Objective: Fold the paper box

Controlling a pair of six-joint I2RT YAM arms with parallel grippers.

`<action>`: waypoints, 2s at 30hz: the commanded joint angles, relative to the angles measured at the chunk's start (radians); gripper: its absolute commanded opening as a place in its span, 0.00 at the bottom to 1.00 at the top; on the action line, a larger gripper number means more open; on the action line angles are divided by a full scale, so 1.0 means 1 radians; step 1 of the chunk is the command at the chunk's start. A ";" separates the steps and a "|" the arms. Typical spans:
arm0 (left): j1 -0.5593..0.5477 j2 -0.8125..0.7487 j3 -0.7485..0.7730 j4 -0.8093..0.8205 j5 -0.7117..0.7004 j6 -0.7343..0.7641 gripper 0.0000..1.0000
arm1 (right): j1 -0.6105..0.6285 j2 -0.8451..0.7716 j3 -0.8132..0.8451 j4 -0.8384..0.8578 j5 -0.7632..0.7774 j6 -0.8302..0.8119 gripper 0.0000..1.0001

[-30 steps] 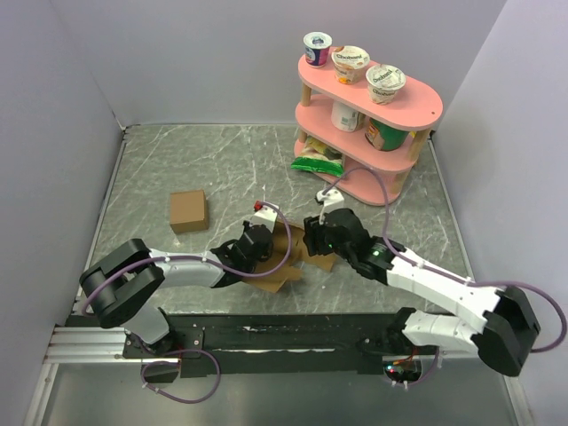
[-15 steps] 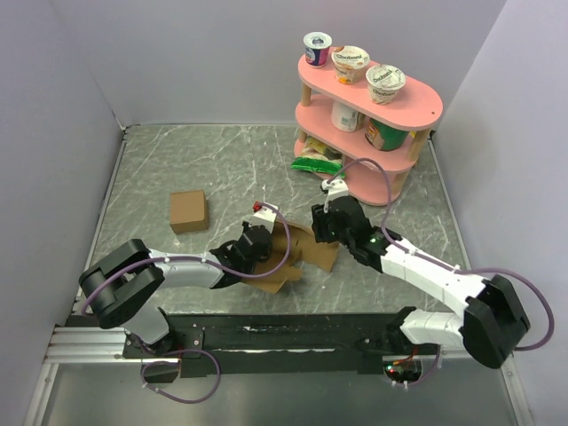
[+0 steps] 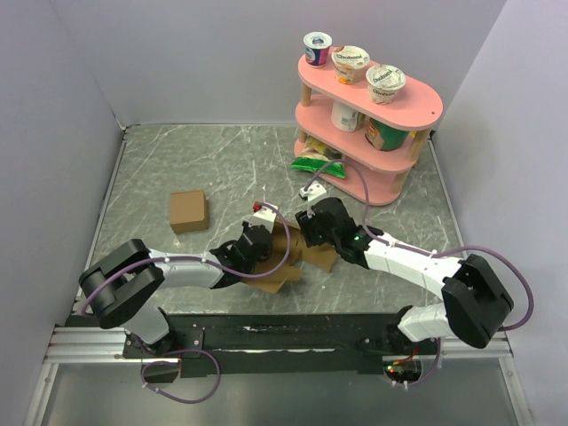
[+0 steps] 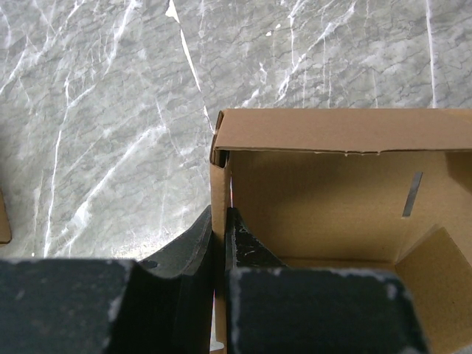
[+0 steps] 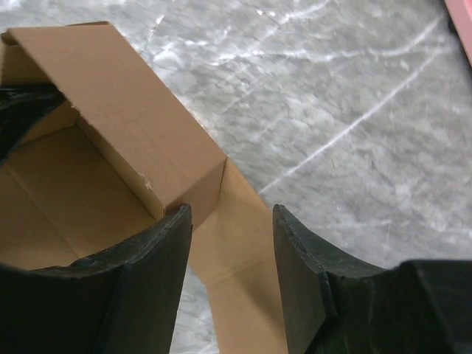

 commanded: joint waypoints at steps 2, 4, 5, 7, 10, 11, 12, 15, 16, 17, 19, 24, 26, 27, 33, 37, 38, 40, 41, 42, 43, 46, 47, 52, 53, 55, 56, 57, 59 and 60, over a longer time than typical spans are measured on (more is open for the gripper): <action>0.002 -0.018 -0.001 0.021 0.009 0.016 0.08 | 0.029 0.034 0.034 0.096 -0.022 -0.053 0.56; 0.002 -0.019 -0.002 0.024 0.012 0.016 0.08 | 0.034 0.054 0.038 0.102 -0.014 -0.047 0.56; 0.002 -0.022 -0.004 0.026 0.018 0.018 0.08 | 0.037 0.057 0.034 0.120 -0.011 -0.046 0.56; 0.002 -0.021 -0.002 0.026 0.023 0.021 0.08 | 0.046 0.061 0.025 0.139 -0.007 -0.044 0.58; 0.002 -0.019 -0.002 0.026 0.033 0.030 0.08 | 0.081 0.064 -0.001 0.160 0.035 -0.061 0.59; 0.002 -0.022 -0.005 0.032 0.052 0.038 0.08 | 0.088 0.061 -0.015 0.163 0.045 -0.066 0.60; 0.002 -0.022 -0.007 0.036 0.058 0.044 0.08 | 0.097 0.061 -0.023 0.177 0.070 -0.064 0.61; 0.002 -0.032 -0.016 0.058 0.096 0.057 0.08 | 0.098 0.058 -0.051 0.226 0.110 -0.122 0.62; 0.002 -0.032 -0.019 0.067 0.108 0.065 0.08 | 0.100 0.060 -0.051 0.238 0.116 -0.136 0.63; 0.002 -0.033 -0.024 0.072 0.119 0.080 0.08 | 0.100 0.063 -0.051 0.251 0.124 -0.153 0.63; 0.002 -0.033 -0.028 0.082 0.148 0.093 0.08 | 0.100 0.075 -0.046 0.287 0.147 -0.204 0.65; 0.002 -0.032 -0.033 0.095 0.191 0.130 0.07 | 0.105 0.112 -0.023 0.329 0.168 -0.317 0.66; 0.001 -0.029 -0.031 0.095 0.211 0.137 0.07 | 0.105 0.113 -0.025 0.338 0.151 -0.340 0.66; 0.001 -0.029 -0.030 0.096 0.220 0.139 0.07 | 0.106 0.110 -0.026 0.340 0.142 -0.359 0.66; -0.002 -0.025 -0.030 0.104 0.296 0.165 0.07 | 0.129 0.110 -0.054 0.403 0.096 -0.451 0.62; -0.006 -0.019 -0.025 0.099 0.322 0.171 0.07 | 0.140 0.132 -0.041 0.429 0.076 -0.507 0.51; -0.006 -0.016 -0.022 0.096 0.319 0.170 0.07 | 0.144 0.144 -0.038 0.430 0.076 -0.509 0.46; -0.006 -0.013 -0.018 0.086 0.311 0.166 0.06 | 0.147 0.161 -0.011 0.403 0.082 -0.514 0.37; -0.006 -0.012 -0.016 0.081 0.299 0.163 0.06 | 0.149 0.176 -0.002 0.387 0.087 -0.514 0.35; -0.006 -0.012 -0.015 0.078 0.294 0.163 0.06 | 0.154 0.182 0.005 0.365 0.090 -0.514 0.33; -0.004 -0.012 -0.010 0.069 0.294 0.160 0.06 | 0.157 0.187 0.009 0.355 0.093 -0.512 0.29; -0.004 -0.004 0.001 0.055 0.285 0.154 0.06 | 0.166 0.181 0.000 0.335 0.101 -0.486 0.24; -0.006 -0.001 0.004 0.047 0.285 0.153 0.06 | 0.169 0.169 -0.006 0.335 0.104 -0.478 0.22; -0.006 0.013 0.019 0.030 0.283 0.148 0.06 | 0.181 0.167 -0.009 0.317 0.142 -0.468 0.00; -0.004 0.014 0.022 0.020 0.280 0.145 0.06 | 0.184 0.172 -0.006 0.312 0.145 -0.469 0.00; -0.003 0.028 0.039 -0.003 0.268 0.131 0.05 | 0.192 0.166 -0.003 0.320 0.165 -0.471 0.04; 0.001 0.036 0.050 -0.019 0.265 0.125 0.05 | 0.200 0.158 -0.002 0.317 0.170 -0.468 0.11; 0.004 0.053 0.070 -0.049 0.259 0.111 0.05 | 0.203 0.149 0.008 0.308 0.171 -0.459 0.25; 0.017 0.070 0.085 -0.072 0.236 0.093 0.02 | 0.210 0.095 0.011 0.277 0.177 -0.423 0.66; 0.024 0.079 0.096 -0.092 0.225 0.075 0.01 | 0.210 0.072 0.011 0.260 0.185 -0.406 0.73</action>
